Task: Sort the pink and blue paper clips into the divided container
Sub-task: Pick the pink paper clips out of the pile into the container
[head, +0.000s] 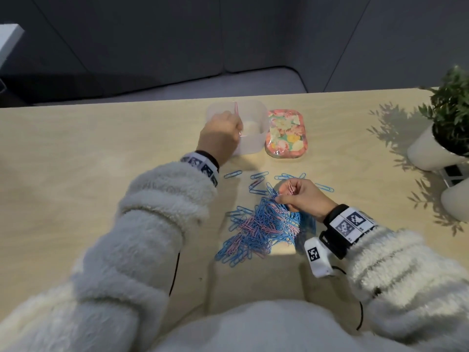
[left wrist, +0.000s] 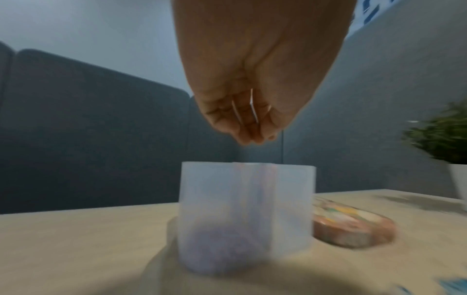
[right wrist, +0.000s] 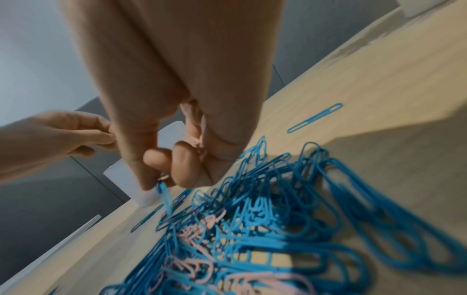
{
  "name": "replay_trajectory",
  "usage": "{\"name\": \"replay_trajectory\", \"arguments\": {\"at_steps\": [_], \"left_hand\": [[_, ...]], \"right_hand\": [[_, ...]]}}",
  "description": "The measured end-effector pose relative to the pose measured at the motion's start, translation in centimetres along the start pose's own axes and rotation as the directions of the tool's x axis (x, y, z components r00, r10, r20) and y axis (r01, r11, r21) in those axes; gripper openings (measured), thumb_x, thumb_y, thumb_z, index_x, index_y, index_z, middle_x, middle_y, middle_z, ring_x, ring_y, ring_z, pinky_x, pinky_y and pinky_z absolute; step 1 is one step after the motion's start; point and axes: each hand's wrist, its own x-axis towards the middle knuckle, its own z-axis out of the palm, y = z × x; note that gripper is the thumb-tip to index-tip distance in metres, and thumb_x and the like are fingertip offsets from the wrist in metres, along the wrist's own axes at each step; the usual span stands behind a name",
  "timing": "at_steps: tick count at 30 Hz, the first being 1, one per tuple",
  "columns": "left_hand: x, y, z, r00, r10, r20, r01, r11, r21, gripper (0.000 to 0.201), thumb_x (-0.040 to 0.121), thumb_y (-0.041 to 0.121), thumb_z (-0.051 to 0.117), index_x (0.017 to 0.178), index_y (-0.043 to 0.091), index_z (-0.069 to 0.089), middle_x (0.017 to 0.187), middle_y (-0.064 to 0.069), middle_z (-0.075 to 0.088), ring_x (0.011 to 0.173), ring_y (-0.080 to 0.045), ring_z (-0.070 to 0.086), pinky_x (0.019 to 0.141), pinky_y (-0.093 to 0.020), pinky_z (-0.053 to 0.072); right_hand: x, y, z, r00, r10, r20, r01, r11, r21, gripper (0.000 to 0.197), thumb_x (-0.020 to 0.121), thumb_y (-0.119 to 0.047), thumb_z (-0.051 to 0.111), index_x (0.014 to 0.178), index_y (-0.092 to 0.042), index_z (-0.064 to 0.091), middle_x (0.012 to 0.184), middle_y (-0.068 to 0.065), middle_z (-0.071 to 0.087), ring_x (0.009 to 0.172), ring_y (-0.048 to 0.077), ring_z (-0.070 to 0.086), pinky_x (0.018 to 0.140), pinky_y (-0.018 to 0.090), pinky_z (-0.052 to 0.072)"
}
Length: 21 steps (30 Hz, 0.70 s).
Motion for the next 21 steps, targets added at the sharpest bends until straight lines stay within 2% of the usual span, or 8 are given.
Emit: {"name": "replay_trajectory", "arguments": {"at_steps": [2,4,8,10,13,16,19,21], "left_hand": [[-2.2,1.1,1.5,0.996,0.063,0.055,-0.065,0.998,0.025,0.022,0.084,0.010,0.045,0.092,0.009,0.066,0.097,-0.013,0.066,0.093,-0.031,0.060,0.077,-0.039,0.051],[-4.0,1.7,3.5,0.975,0.016,0.220,-0.030,0.998,0.059,0.018,0.089,0.014,0.048,0.097,0.012,0.064,0.102,-0.008,0.065,0.096,-0.026,0.060,0.078,-0.035,0.048],[-5.3,1.7,6.5,0.901,-0.135,0.412,0.088,0.987,0.131,0.024,0.090,0.030,0.052,0.101,0.010,0.059,0.108,-0.011,0.060,0.101,-0.029,0.057,0.084,-0.040,0.048],[-5.2,1.7,6.8,0.878,-0.190,0.438,0.137,0.979,0.150,0.028,0.089,0.031,0.054,0.102,0.007,0.056,0.109,-0.014,0.060,0.101,-0.032,0.058,0.084,-0.041,0.048],[-5.0,1.5,6.5,0.865,-0.210,0.456,0.182,0.978,0.105,0.022,0.086,0.023,0.058,0.096,0.004,0.061,0.106,-0.015,0.063,0.098,-0.033,0.060,0.082,-0.040,0.049],[-5.3,0.6,5.9,0.845,-0.234,0.480,0.257,0.966,0.017,0.016,0.084,0.018,0.062,0.089,0.004,0.065,0.100,-0.016,0.067,0.094,-0.032,0.061,0.082,-0.038,0.050],[-6.1,-0.5,5.3,0.857,-0.241,0.455,0.276,0.961,-0.012,0.013,0.086,0.015,0.058,0.091,0.004,0.063,0.100,-0.015,0.067,0.095,-0.031,0.060,0.082,-0.036,0.047],[-6.7,-1.0,4.7,0.871,-0.234,0.432,0.270,0.963,-0.023,0.012,0.090,0.015,0.054,0.095,0.005,0.060,0.101,-0.014,0.066,0.095,-0.031,0.060,0.083,-0.036,0.047]], "right_hand": [[0.1,0.4,-0.2,1.000,-0.003,-0.023,0.002,0.999,-0.038,0.022,0.076,0.011,0.065,0.081,-0.008,0.056,0.055,0.002,0.050,0.031,0.002,0.040,0.035,0.014,0.034],[0.2,0.7,-0.4,1.000,-0.002,-0.025,-0.001,0.995,-0.103,0.017,0.077,0.006,0.067,0.087,-0.006,0.060,0.059,0.003,0.049,0.033,-0.001,0.041,0.037,0.012,0.035],[0.0,0.8,-0.7,0.997,-0.016,-0.075,0.006,0.992,-0.127,0.011,0.083,-0.004,0.065,0.091,0.003,0.066,0.045,-0.005,0.046,0.032,0.000,0.036,0.035,0.012,0.031],[-0.1,0.5,-0.8,0.996,-0.003,-0.090,-0.008,0.993,-0.115,0.007,0.088,-0.006,0.059,0.086,-0.003,0.064,0.046,-0.005,0.046,0.031,0.001,0.037,0.033,0.011,0.029],[0.1,0.0,-0.8,0.992,0.044,-0.118,-0.055,0.994,-0.093,0.020,0.094,-0.003,0.045,0.079,-0.010,0.057,0.056,0.003,0.047,0.029,0.003,0.039,0.031,0.011,0.027],[0.9,-1.4,-0.9,0.994,0.072,-0.083,-0.076,0.996,-0.048,0.021,0.093,0.006,0.036,0.085,-0.001,0.054,0.063,0.010,0.052,0.032,0.004,0.048,0.029,0.015,0.031],[2.0,-4.8,-0.3,0.999,0.044,0.016,-0.043,0.998,-0.045,0.020,0.095,0.000,0.039,0.104,0.008,0.054,0.070,0.009,0.056,0.043,0.007,0.054,0.037,0.016,0.041],[3.0,-8.0,0.6,0.998,0.015,0.064,-0.016,1.000,0.012,0.016,0.095,-0.006,0.042,0.097,0.002,0.056,0.072,0.007,0.055,0.050,0.010,0.056,0.043,0.017,0.046]]}}
